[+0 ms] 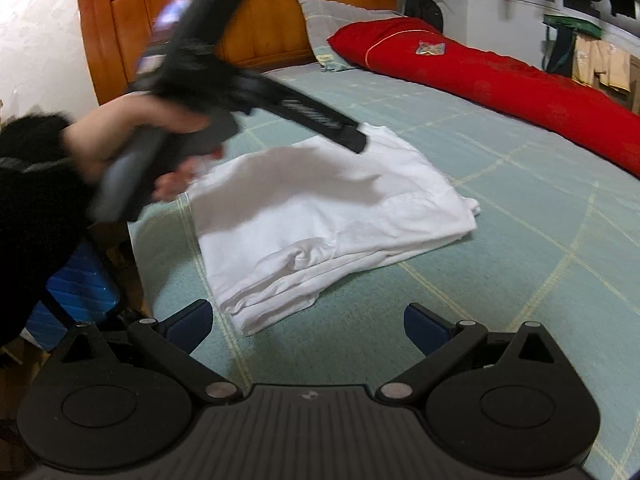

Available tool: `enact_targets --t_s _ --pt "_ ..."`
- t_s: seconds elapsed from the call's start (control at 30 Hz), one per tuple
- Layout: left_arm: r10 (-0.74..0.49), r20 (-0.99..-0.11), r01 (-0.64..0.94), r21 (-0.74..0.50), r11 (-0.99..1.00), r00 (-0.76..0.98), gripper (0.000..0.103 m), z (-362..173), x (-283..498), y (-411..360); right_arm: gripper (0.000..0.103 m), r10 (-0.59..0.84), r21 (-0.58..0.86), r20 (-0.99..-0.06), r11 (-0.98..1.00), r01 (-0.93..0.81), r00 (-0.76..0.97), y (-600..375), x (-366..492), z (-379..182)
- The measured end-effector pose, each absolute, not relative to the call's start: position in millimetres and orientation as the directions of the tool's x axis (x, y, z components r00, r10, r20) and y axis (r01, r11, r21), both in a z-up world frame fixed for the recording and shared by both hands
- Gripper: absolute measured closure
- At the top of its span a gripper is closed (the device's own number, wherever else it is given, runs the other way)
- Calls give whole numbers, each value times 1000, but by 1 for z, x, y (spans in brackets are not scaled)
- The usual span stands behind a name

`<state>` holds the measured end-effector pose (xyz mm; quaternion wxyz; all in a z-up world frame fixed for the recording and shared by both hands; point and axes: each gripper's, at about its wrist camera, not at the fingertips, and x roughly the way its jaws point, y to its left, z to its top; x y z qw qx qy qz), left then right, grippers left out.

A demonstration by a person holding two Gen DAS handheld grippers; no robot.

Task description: Fold clothes

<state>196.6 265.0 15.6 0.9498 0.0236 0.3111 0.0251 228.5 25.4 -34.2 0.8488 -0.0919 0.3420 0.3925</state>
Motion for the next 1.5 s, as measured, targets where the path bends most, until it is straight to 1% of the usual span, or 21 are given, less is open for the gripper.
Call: enact_targets --t_s 0.17,0.33,0.63,0.73,0.87,1.07,1.5 --pt "118 -536 -85 86 993 836 1 33 144 249 0 580 110 -658 706 -700 481 14 219 -25" --pt "109 -550 -105 40 994 828 1 34 95 233 0 569 117 -657 726 -678 496 0 205 -19" --pt "159 -567 -170 34 985 808 1 36 30 208 0 557 112 -652 742 -661 515 -15 178 -12" --pt "182 -575 -204 26 979 798 1 39 19 204 0 552 91 -644 742 -664 529 -14 167 -9" --pt "205 -564 -235 20 972 800 1 42 -1 199 0 546 55 -631 740 -670 551 -11 153 -3" --pt "178 -557 -242 -42 969 811 1 43 -14 196 0 542 12 -610 736 -677 578 -9 135 3" --pt "188 -591 -290 -81 954 784 1 34 -16 196 0 538 -10 -600 734 -679 591 -4 122 7"
